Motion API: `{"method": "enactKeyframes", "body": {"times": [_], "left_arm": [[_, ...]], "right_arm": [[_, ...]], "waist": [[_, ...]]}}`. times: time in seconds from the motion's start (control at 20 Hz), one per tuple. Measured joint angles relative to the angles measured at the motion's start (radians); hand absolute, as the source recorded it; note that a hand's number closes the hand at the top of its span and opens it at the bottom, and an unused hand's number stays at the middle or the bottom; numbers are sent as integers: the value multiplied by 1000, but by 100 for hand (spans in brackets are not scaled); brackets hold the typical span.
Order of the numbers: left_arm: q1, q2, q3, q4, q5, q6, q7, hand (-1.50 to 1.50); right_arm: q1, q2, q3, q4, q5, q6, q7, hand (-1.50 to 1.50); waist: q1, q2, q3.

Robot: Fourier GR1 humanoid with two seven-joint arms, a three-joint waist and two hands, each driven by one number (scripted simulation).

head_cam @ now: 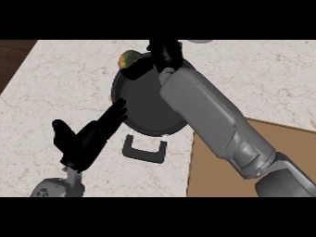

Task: Pick the squash from the tray and place it in the pot

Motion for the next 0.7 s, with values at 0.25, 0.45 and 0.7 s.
{"method": "enactKeyframes", "body": {"times": [0.25,0.45,0.7], "left_arm": [[-21,-11,-10,5,-12,9,10,0],[-23,-12,-8,-6,-7,10,21,0],[-8,-6,8,-8,-5,11,10,0]], "right_arm": [[27,0,-4,13,-139,-66,-133,-150],[26,0,-7,40,-214,-139,-229,-150],[18,0,2,105,-263,-234,-314,-150]], "waist": [[8,2,1],[10,1,0],[-13,-5,0]]}}
